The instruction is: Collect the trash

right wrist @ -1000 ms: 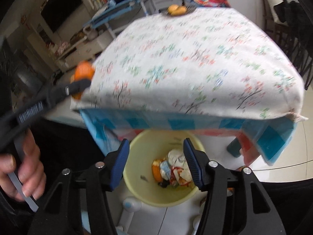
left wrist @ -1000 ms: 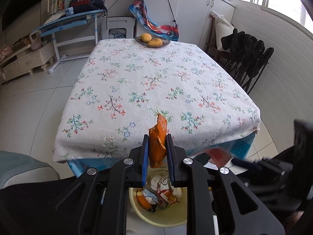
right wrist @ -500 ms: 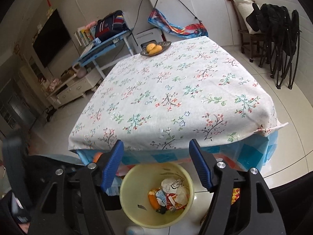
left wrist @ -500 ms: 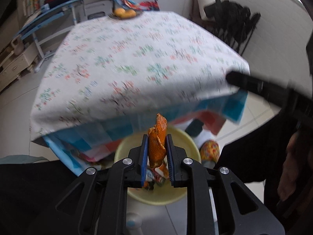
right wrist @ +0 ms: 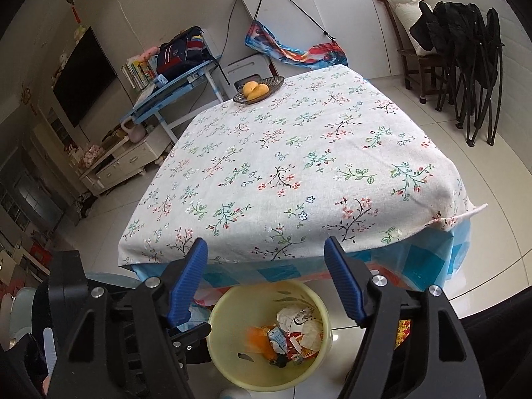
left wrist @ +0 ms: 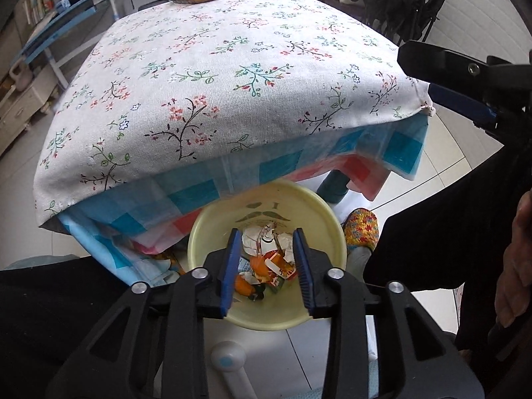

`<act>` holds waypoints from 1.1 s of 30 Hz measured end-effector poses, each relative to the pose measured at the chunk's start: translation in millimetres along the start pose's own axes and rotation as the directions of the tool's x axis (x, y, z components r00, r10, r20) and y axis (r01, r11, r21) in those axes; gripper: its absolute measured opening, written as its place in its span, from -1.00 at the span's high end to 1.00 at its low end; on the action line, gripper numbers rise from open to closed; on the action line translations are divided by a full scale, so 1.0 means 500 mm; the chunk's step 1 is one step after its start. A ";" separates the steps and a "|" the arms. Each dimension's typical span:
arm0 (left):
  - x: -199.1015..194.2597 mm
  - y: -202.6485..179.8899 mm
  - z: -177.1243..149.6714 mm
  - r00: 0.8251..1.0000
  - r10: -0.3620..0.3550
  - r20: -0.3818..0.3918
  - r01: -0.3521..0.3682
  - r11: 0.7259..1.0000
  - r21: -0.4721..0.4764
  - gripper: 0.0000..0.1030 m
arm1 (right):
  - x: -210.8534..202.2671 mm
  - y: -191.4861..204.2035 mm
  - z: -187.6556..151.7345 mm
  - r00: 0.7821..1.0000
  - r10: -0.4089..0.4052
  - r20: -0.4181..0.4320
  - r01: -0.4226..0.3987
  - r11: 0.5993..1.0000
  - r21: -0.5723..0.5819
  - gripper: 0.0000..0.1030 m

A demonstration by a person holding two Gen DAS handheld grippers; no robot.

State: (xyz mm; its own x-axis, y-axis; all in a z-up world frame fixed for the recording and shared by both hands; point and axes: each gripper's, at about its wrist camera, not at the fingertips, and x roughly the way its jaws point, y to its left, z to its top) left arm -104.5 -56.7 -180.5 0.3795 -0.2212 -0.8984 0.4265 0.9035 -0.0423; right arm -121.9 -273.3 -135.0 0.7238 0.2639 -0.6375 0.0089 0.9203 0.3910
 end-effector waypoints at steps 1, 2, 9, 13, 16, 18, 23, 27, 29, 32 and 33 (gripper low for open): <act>0.001 0.000 0.002 1.000 0.001 -0.001 -0.001 1.000 -0.001 0.32 | 0.000 0.000 0.000 1.000 -0.001 0.000 0.001 1.000 0.000 -0.36; 0.001 0.001 0.002 1.000 0.002 -0.002 -0.002 1.000 -0.002 0.27 | 0.000 0.000 0.000 1.000 -0.001 0.000 0.001 1.000 0.001 -0.36; -0.032 0.011 0.013 0.996 0.036 0.078 -0.033 0.999 -0.032 0.12 | -0.017 0.003 0.004 0.999 -0.028 0.045 0.029 0.999 -0.015 -0.37; -0.080 0.026 0.024 0.978 0.083 0.190 -0.069 0.994 -0.081 -0.05 | -0.042 0.021 0.009 0.990 -0.071 0.119 0.078 0.995 -0.059 -0.44; -0.117 0.037 0.034 0.955 0.124 0.269 -0.094 0.988 -0.121 -0.11 | -0.055 0.035 0.011 0.981 -0.093 0.168 0.110 0.990 -0.093 -0.48; -0.138 0.044 0.040 0.938 0.151 0.312 -0.109 0.983 -0.148 -0.14 | -0.061 0.042 0.012 0.976 -0.103 0.194 0.126 0.986 -0.113 -0.52; -0.180 0.050 0.050 0.895 0.210 0.395 -0.144 0.971 -0.190 -0.23 | -0.074 0.059 0.012 0.959 -0.126 0.254 0.167 0.975 -0.149 -0.60; -0.205 0.050 0.051 0.855 0.253 0.452 -0.170 0.961 -0.216 -0.36 | -0.082 0.065 0.012 0.948 -0.140 0.285 0.191 0.969 -0.159 -0.65; -0.216 0.052 0.053 0.838 0.273 0.473 -0.180 0.956 -0.232 -0.43 | -0.083 0.067 0.011 0.945 -0.145 0.292 0.198 0.967 -0.160 -0.68; -0.227 0.054 0.057 0.821 0.289 0.493 -0.182 0.950 -0.253 -0.51 | -0.085 0.066 0.010 0.940 -0.157 0.301 0.212 0.965 -0.157 -0.70; -0.230 0.054 0.057 0.816 0.294 0.497 -0.184 0.948 -0.258 -0.52 | -0.085 0.066 0.010 0.938 -0.162 0.306 0.217 0.964 -0.155 -0.71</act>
State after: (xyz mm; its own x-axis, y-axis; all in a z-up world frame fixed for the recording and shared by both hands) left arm -113.1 -17.5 -65.8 0.8432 -0.0978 -0.5286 0.1227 0.9924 0.0121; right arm -148.9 -255.8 -91.5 0.8886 0.0105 -0.4585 0.0585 0.9890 0.1359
